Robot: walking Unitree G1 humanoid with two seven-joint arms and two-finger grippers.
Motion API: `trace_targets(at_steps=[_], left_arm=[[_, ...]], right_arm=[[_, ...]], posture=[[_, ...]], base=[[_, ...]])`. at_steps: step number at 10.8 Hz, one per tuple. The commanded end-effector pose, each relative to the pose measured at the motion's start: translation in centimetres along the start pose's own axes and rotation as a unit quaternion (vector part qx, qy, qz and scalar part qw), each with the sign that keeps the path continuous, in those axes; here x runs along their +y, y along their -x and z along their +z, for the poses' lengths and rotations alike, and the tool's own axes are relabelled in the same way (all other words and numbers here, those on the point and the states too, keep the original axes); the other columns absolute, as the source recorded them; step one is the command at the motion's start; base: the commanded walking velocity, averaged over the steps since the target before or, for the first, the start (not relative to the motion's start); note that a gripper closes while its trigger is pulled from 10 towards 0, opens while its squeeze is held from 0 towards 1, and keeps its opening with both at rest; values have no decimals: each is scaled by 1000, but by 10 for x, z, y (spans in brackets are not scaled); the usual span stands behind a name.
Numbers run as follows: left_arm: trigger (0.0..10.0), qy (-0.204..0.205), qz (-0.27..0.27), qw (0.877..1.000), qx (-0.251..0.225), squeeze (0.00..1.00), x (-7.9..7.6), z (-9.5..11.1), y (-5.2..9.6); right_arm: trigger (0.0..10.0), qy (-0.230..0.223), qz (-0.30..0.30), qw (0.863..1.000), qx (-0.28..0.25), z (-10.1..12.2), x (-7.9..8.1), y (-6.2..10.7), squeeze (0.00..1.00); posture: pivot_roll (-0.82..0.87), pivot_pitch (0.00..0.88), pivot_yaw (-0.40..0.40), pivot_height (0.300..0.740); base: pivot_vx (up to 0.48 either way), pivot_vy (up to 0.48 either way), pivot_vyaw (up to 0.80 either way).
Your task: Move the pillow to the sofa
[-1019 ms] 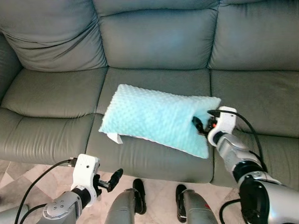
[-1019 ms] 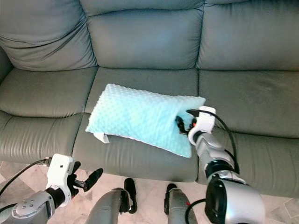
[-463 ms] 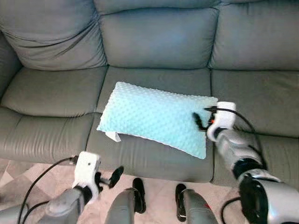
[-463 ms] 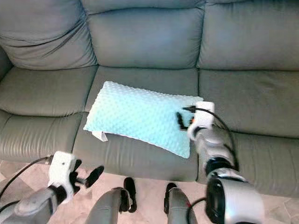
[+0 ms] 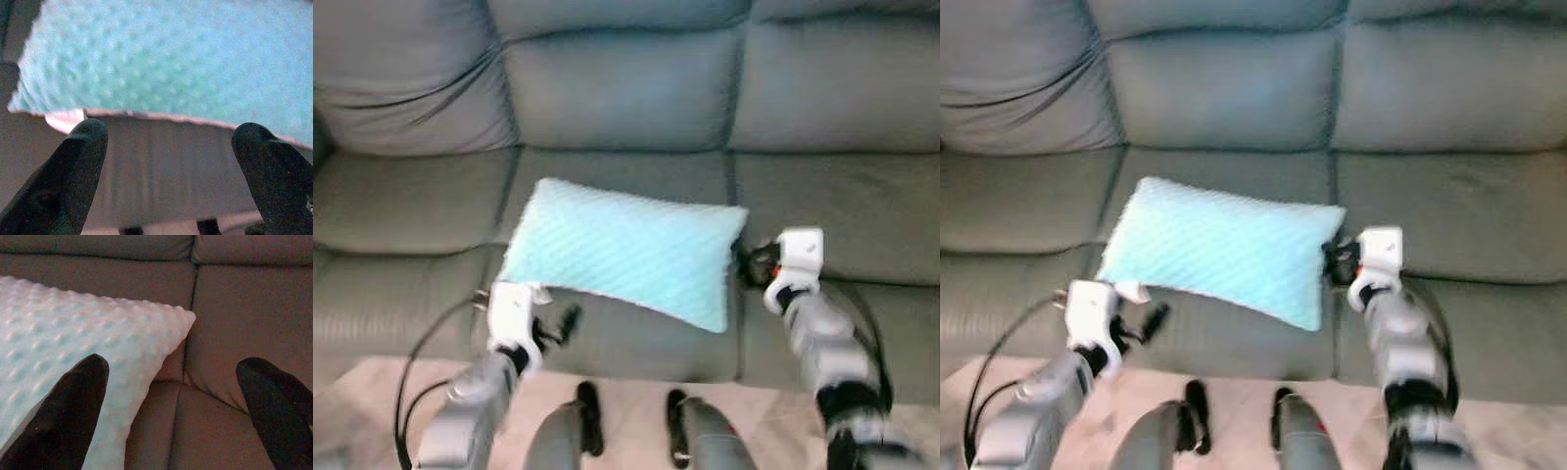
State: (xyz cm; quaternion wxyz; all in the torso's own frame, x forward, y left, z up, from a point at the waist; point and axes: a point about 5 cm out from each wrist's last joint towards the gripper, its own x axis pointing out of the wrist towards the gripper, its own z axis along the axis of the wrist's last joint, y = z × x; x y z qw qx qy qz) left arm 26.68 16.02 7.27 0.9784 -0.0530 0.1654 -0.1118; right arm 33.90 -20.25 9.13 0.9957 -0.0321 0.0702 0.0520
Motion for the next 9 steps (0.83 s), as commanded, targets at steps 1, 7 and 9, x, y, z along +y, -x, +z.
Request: trace_targets(at_steps=[1, 7, 9], left_arm=[[10000, 12, 41, 999, 9, 0, 14, -10, 0], [10000, 19, 89, 993, -80, 0, 19, 25, -41], [10000, 34, 118, 989, -88, 0, 29, 27, -42]], right_arm=[[10000, 2, 4, 1000, 0, -3, 9, 6, 0], [10000, -49, 21, 999, -2, -2, 52, 21, 0], [10000, -46, 23, 999, -9, 3, 53, 21, 0]], posture=[[-132, 171, 39, 740], [-141, 0, 30, 740], [-144, 0, 35, 740]], base=[[0, 0, 0], [0, 0, 0], [0, 0, 0]])
